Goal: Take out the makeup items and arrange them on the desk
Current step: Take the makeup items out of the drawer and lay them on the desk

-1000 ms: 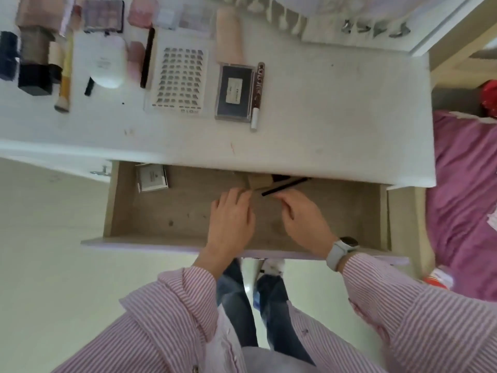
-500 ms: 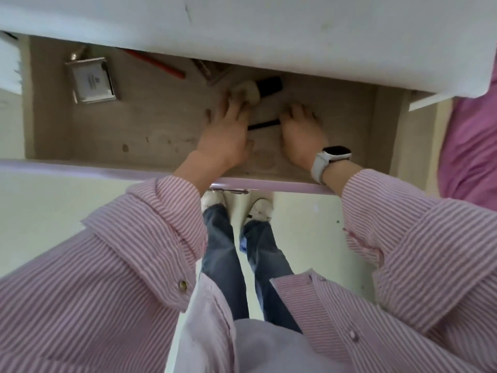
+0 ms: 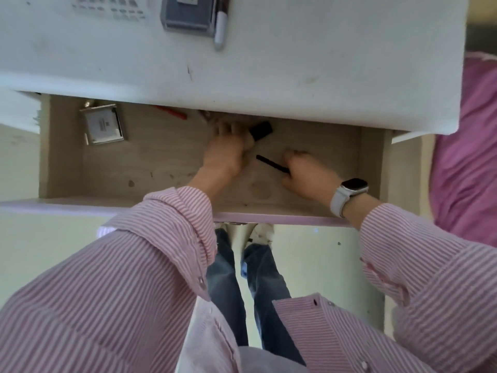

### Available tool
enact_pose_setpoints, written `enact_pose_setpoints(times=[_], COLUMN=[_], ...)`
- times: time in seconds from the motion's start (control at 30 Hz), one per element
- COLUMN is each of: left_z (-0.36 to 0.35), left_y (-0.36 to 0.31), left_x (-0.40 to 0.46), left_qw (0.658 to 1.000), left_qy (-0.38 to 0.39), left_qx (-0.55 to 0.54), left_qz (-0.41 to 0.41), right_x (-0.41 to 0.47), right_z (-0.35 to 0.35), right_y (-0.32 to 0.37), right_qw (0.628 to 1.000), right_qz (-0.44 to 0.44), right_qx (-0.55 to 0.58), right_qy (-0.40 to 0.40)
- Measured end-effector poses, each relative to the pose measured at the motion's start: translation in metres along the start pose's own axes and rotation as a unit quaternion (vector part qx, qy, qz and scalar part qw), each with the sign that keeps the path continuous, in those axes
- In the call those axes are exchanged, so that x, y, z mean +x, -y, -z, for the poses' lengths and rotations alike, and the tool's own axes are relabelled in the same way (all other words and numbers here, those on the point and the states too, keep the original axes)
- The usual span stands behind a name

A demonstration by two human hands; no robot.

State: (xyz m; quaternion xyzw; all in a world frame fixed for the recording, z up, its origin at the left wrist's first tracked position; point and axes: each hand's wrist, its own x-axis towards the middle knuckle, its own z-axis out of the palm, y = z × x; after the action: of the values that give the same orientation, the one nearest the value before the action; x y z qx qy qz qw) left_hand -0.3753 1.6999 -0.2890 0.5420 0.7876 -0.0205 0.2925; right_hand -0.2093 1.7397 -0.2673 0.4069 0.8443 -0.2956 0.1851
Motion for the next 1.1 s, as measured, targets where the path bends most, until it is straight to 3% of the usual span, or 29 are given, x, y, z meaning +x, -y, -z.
enact_pose_setpoints(times=[0.2, 0.37, 0.47, 0.57, 0.73, 0.93, 1.1], left_z=[0.027, 0.067, 0.093, 0.116, 0.150, 0.190, 0.196], left_y=[0.012, 0.008, -0.006, -0.026, -0.055, -0.071, -0.074], left_x=[-0.045, -0.078, -0.080, -0.066, -0.010, 0.068, 0.106], left_qw=[0.994, 0.981, 0.960, 0.948, 0.961, 0.972, 0.973], left_qy=[0.060, 0.005, -0.073, -0.158, -0.238, -0.225, -0.228], left_qx=[-0.089, -0.189, -0.270, -0.276, -0.140, -0.057, -0.041], left_qz=[-0.028, -0.040, -0.033, -0.020, 0.011, 0.037, 0.002], right_x=[-0.034, -0.041, -0.031, -0.016, 0.016, 0.064, 0.097], right_z=[0.037, 0.076, 0.102, 0.123, 0.148, 0.176, 0.190], right_y=[0.011, 0.021, 0.022, 0.023, 0.026, 0.024, 0.023], right_qw=[0.990, 0.930, 0.891, 0.884, 0.897, 0.921, 0.924], right_qz=[0.048, 0.037, -0.001, -0.031, -0.074, -0.092, -0.111], right_qx=[0.122, 0.328, 0.388, 0.385, 0.342, 0.260, 0.225], right_qy=[-0.041, -0.158, -0.237, -0.262, -0.271, -0.275, -0.287])
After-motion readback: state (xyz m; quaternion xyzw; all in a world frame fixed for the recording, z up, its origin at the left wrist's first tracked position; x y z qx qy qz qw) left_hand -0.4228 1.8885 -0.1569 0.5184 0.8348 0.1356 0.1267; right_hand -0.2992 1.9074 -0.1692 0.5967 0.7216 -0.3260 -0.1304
